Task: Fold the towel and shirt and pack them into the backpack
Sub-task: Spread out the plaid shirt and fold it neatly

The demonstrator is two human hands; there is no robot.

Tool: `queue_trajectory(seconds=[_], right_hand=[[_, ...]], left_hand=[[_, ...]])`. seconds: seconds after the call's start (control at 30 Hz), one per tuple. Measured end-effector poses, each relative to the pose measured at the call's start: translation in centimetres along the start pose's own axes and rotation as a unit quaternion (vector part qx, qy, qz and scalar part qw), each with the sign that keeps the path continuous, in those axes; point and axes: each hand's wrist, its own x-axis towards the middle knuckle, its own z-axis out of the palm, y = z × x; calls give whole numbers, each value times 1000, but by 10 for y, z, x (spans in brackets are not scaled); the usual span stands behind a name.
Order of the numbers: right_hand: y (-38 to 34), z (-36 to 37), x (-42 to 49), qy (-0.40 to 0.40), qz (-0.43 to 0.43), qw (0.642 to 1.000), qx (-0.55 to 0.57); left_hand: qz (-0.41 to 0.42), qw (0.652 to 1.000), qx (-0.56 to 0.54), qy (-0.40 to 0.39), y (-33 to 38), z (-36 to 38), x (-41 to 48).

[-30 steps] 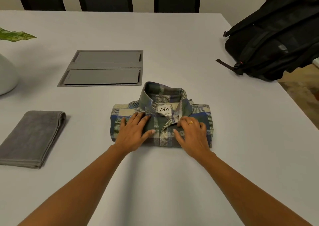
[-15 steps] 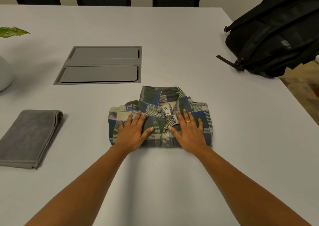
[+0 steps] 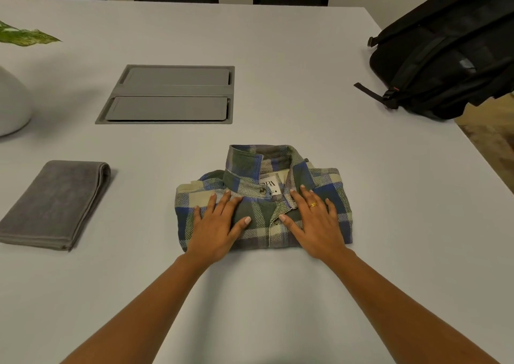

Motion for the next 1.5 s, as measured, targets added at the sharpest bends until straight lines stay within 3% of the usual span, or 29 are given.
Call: queue_trajectory(seconds=[0.07, 0.17, 0.27, 0.4, 0.67, 0.83, 0.93, 1.0, 1.1, 1.23, 1.3, 1.33, 1.37, 1.4, 1.5], right_hand=[[-3, -2, -3, 4, 8, 1000, 8], [-9, -14, 4, 35, 34, 997, 61], [-11, -31, 25, 105, 68, 983, 133], [-12, -56, 62, 147, 89, 960, 219], [-3, -63, 105, 57, 171, 930, 320], [-9, -50, 90, 132, 137, 951, 243], [-29, -48, 76, 168, 67, 953, 244], [-53, -50, 64, 139, 9, 952, 271], [-86, -45, 53, 106, -77, 968, 216], [-102, -25, 48, 212, -192, 939, 190], [-99, -18, 48, 229, -226, 932, 165], [-97, -17, 48, 227, -244, 932, 139], [-94, -15, 49, 221, -259, 933, 114], [-91, -16, 49, 201, -271, 937, 93], [-78, -27, 51, 136, -258, 953, 77]], left_hand=[[-18, 993, -106, 54, 5, -9, 3], [-85, 945, -272, 162, 12, -32, 16], [-116, 929, -280, 210, 19, -59, 45], [-143, 930, -279, 194, 31, -85, 92], [-207, 953, -203, 90, 29, -81, 134], [-242, 920, -291, 100, 17, -86, 131], [-266, 862, -423, 87, 9, -93, 116], [-275, 800, -529, 68, 5, -96, 106], [-272, 746, -607, 34, 0, -98, 95], [-272, 669, -692, -7, -1, -107, 85], [-284, 609, -740, -28, -2, -109, 80], [-287, 600, -746, -39, -2, -109, 78], [-288, 609, -738, -46, -2, -106, 76], [-287, 639, -712, -47, -1, -103, 75], [-270, 787, -555, 14, 1, -97, 80]])
